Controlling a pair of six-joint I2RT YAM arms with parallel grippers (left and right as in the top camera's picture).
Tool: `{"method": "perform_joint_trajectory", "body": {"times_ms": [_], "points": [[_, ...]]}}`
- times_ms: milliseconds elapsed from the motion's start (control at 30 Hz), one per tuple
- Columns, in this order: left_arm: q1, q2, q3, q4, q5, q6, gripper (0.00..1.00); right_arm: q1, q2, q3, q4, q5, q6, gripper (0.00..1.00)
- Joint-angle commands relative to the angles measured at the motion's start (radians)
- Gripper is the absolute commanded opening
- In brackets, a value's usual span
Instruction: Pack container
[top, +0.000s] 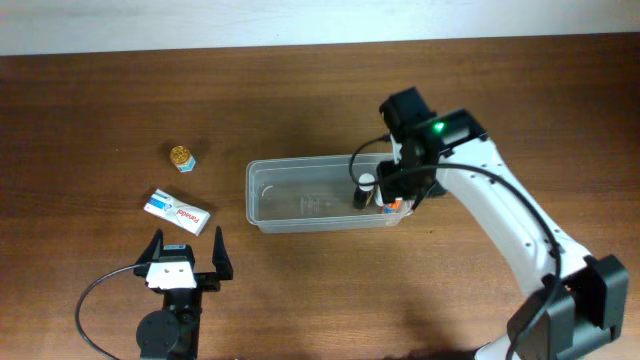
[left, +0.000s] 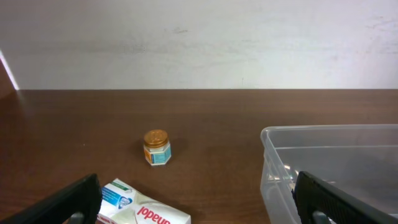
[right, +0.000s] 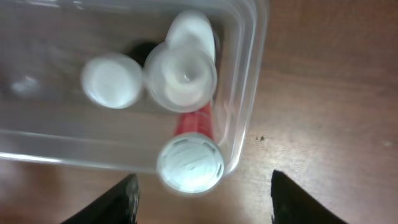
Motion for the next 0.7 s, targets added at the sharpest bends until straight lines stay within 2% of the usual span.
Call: {"method": "perform_joint_trajectory", "body": {"times_ms": [0,133,167,267,667], "points": [[0.005,0.0,0.0,-0.006,0.001,0.019,0.99,0.01,-0.042,0.165,-0.07,-0.004,-0.006,0.63],[0.005,0.0,0.0,-0.006,0.001,0.019,0.99,-0.005,-0.048,0.352,-0.185,0.031,-0.012,0.74],[0.005,0.0,0.0,-0.006,0.001,0.019,0.99,-0.016,-0.048,0.391,-0.207,0.042,-0.011,0.83],[0.005,0.0,0.0,-0.006,0.001,0.019,0.99,-0.085,-0.048,0.48,-0.254,0.068,0.007,1.0],[0.005,0.0,0.0,0.004,0.0,0.019,0.99,-0.459,-0.04,0.509,-0.306,0.07,0.032,0.98]]}}
